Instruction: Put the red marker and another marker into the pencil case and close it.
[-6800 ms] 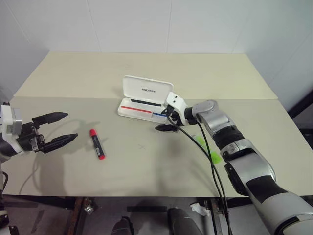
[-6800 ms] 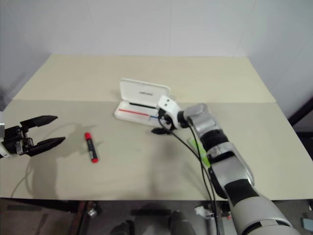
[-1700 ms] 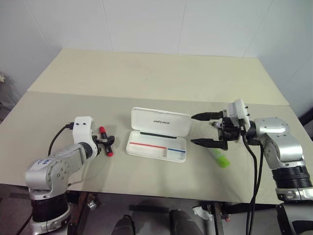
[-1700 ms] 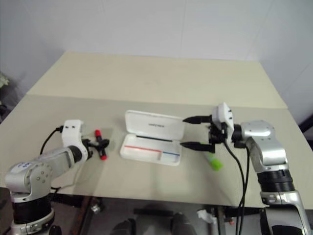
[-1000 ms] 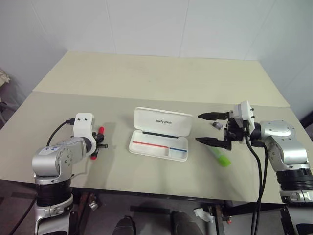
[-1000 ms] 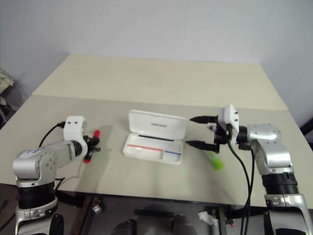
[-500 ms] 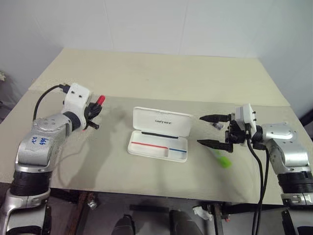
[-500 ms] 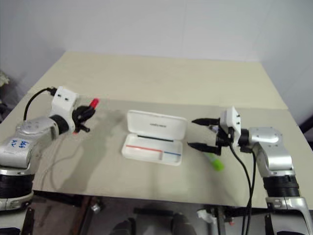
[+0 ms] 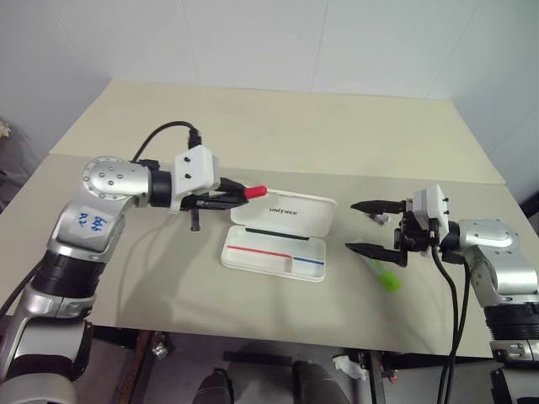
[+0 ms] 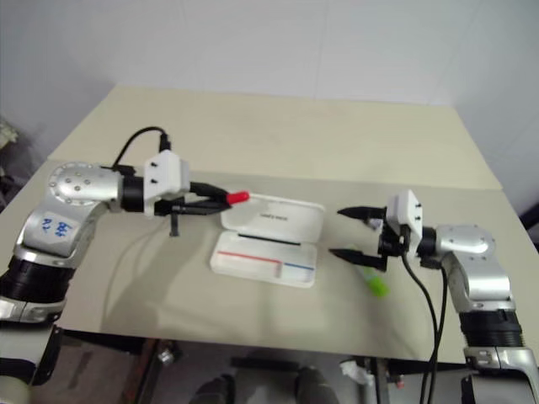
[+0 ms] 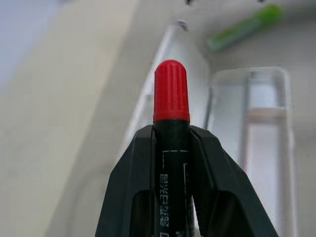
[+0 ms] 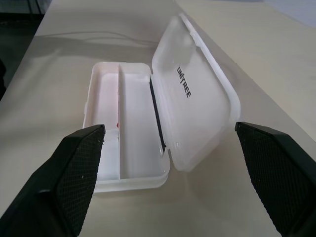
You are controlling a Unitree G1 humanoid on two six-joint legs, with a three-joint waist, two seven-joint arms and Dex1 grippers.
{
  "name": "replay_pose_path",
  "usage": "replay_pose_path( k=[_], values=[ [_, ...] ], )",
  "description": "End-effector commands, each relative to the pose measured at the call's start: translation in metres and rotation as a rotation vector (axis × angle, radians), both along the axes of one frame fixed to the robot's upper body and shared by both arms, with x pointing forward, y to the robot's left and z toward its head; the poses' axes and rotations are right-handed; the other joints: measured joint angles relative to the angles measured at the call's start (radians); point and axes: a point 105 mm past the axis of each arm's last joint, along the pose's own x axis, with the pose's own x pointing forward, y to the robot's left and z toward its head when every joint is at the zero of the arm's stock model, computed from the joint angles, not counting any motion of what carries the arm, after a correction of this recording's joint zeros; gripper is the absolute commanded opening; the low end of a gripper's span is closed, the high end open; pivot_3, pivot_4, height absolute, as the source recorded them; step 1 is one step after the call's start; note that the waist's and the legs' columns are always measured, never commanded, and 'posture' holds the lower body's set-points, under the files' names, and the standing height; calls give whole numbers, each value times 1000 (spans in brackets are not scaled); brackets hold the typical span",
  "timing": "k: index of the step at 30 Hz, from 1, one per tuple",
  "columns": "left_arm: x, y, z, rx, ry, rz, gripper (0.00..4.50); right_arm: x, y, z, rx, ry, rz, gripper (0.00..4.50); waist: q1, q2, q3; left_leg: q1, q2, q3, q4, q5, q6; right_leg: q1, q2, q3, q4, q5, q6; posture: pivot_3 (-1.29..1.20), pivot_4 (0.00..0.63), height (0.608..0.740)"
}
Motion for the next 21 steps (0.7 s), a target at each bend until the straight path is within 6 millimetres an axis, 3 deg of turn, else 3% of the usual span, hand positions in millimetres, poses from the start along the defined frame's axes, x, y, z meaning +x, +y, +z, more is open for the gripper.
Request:
replay_pose_path(
  k=[1,6,9,14,21],
  values=[
    [1,-17,-9,82,24,-94,611,-4,-5,13,3,-71,-31,4500,1,0,0,0,0,0,1,0,0,0,0,0,0,0,0,0,150,740],
    [7,-48,-29,98,146,-173,611,-14,-13,10,8,-74,-77,4500,14,0,0,0,0,0,1,0,0,0,0,0,1,0,0,0,150,740],
    [16,-58,-40,133,150,-158,611,-18,-16,9,11,-76,-102,4500,14,0,0,0,0,0,1,0,0,0,0,1,1,0,1,0,150,740],
    [26,-78,-44,130,141,-151,611,-25,-20,6,19,-73,-144,4500,17,0,0,0,0,-1,2,0,1,0,0,1,2,0,1,0,150,740],
    [26,-89,-51,135,167,-159,611,-29,-23,5,20,-74,-179,4500,15,0,0,0,-1,-1,2,0,1,0,0,1,3,0,1,0,150,740]
  ],
)
